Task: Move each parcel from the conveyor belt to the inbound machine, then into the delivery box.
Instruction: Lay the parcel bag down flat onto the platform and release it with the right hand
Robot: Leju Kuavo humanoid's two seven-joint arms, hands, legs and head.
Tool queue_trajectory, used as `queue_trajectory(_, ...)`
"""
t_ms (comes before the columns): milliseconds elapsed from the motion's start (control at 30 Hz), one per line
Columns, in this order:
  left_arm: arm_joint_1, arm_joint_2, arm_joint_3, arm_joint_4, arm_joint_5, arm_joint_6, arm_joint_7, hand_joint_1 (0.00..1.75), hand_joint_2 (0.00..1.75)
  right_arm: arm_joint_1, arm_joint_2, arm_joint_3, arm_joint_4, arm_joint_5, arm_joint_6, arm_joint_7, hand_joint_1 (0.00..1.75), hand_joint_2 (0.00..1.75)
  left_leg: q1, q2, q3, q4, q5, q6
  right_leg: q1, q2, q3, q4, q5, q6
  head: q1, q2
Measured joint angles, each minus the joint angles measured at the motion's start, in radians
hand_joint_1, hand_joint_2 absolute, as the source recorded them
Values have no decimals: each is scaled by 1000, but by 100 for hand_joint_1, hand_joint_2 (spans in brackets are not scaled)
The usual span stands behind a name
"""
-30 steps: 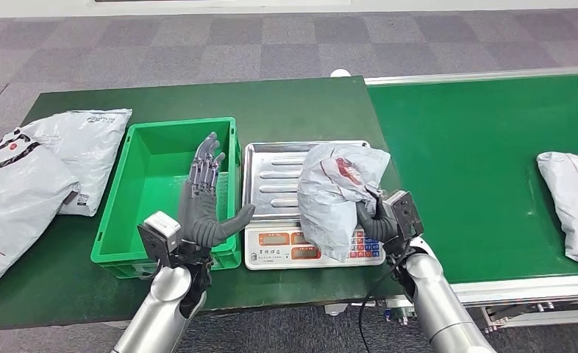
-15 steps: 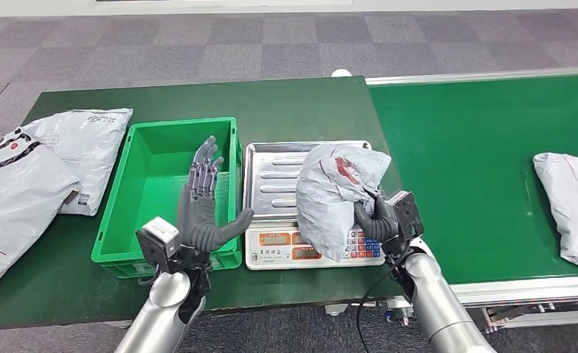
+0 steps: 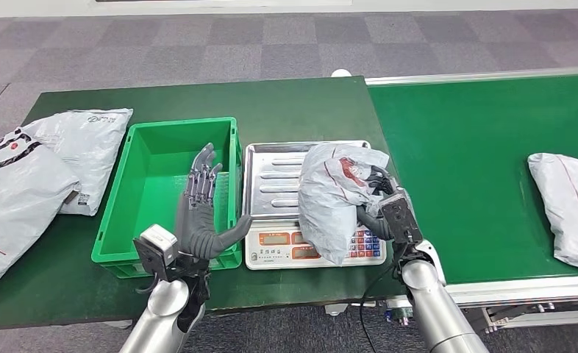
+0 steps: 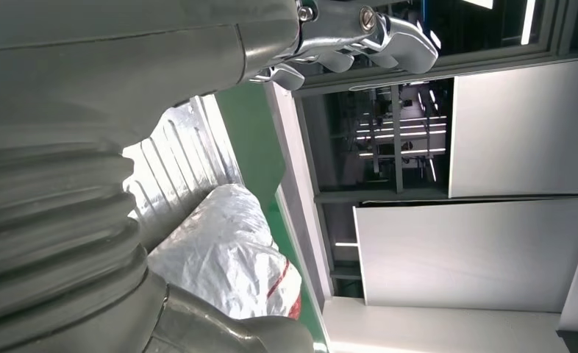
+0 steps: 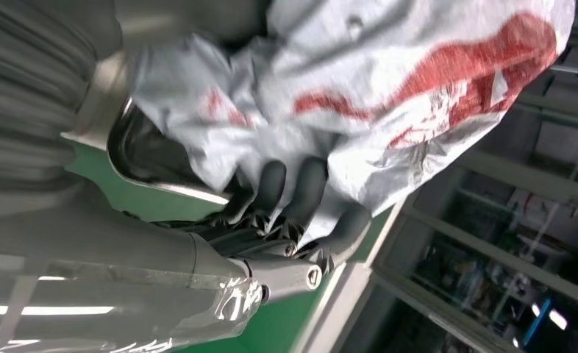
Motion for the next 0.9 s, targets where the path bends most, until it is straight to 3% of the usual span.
queue_trajectory(133, 5, 0, 0, -4, -2, 0, 2, 0, 175, 12, 0, -9, -23, 70, -86, 29, 0, 175, 0, 0, 0, 0, 0, 0, 0, 0, 0, 0, 0, 0, 0, 0)
queue_trajectory(300, 7, 0, 1, -4, -3, 0, 2, 0, 175, 24, 0, -16, -46, 98, -119, 40, 0, 175, 0, 0, 0, 0, 0, 0, 0, 0, 0, 0, 0, 0, 0, 0)
queue_trajectory(600, 7, -9, 5, -4, -13, -12, 10, 0, 175, 63, 1, -60, -127, 288, -269, 74, 0, 175, 0, 0, 0, 0, 0, 0, 0, 0, 0, 0, 0, 0, 0, 0)
queue_trajectory(767, 22, -13, 7, -21, -34, -19, 25, 0, 175, 87, 6, -71, -168, 330, -281, 92, 0, 175, 0, 0, 0, 0, -1, 0, 0, 0, 0, 0, 0, 0, 0, 0)
queue_trajectory(900, 37, -18, 13, -33, -47, -23, 33, 0, 175, 96, 16, -86, -198, 269, -248, 71, 0, 175, 0, 0, 0, 0, -1, 0, 0, 0, 0, 0, -1, 0, 0, 0)
